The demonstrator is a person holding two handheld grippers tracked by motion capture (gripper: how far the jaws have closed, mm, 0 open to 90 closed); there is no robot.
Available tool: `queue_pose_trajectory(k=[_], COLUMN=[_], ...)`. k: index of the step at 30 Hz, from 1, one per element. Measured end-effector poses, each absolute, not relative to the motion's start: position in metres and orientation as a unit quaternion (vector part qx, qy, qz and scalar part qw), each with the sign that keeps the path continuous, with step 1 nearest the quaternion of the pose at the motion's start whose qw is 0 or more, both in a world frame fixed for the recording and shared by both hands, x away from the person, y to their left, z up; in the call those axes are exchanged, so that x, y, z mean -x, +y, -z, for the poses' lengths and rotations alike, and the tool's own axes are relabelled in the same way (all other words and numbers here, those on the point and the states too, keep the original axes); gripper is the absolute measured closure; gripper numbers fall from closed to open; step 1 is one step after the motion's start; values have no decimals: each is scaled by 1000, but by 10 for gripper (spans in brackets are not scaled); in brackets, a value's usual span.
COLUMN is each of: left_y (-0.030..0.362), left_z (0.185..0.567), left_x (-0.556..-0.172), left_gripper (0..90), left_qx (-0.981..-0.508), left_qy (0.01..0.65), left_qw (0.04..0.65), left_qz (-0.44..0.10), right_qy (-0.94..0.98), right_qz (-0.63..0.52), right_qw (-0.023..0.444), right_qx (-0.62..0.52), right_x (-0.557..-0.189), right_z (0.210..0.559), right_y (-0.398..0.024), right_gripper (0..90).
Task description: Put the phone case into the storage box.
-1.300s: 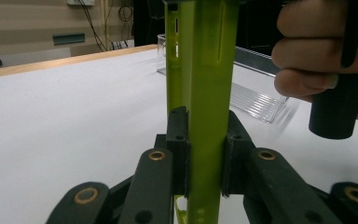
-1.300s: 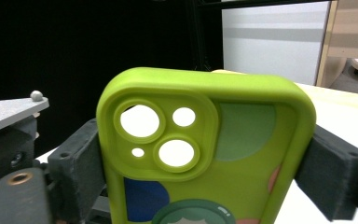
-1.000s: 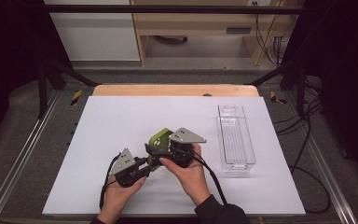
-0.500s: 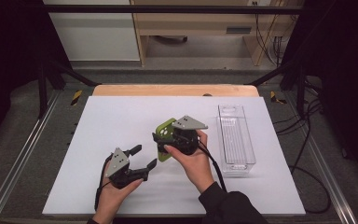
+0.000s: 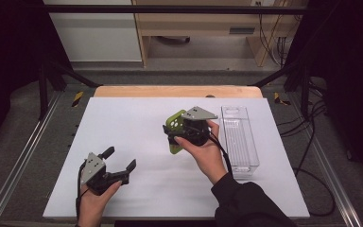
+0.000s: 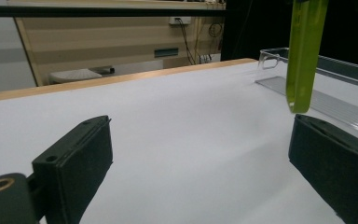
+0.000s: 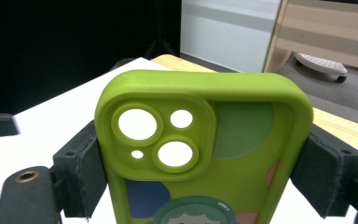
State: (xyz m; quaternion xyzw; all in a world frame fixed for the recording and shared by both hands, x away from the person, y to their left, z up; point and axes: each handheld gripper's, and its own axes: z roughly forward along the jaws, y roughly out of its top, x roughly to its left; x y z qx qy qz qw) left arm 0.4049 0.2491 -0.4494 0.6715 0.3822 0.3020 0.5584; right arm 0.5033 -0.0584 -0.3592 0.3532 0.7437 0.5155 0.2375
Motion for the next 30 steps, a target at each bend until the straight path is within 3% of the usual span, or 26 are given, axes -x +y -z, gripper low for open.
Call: queue_pose_trajectory(k=[8, 30], left_y=[271, 275], left_z=[451, 454], left_x=[-394, -399], left_gripper=[40, 35], left_qx=[-655, -659], left_qy=[400, 399], left_qw=[555, 551], left_qz=[-320, -322], right_qy=[718, 689], right_qz=[-536, -526], right_qw=[236, 280], right_qx=[-376, -412], right_x=[-511, -542], right_z=[352, 304], right_y=[-80, -123], right_gripper=[164, 164])
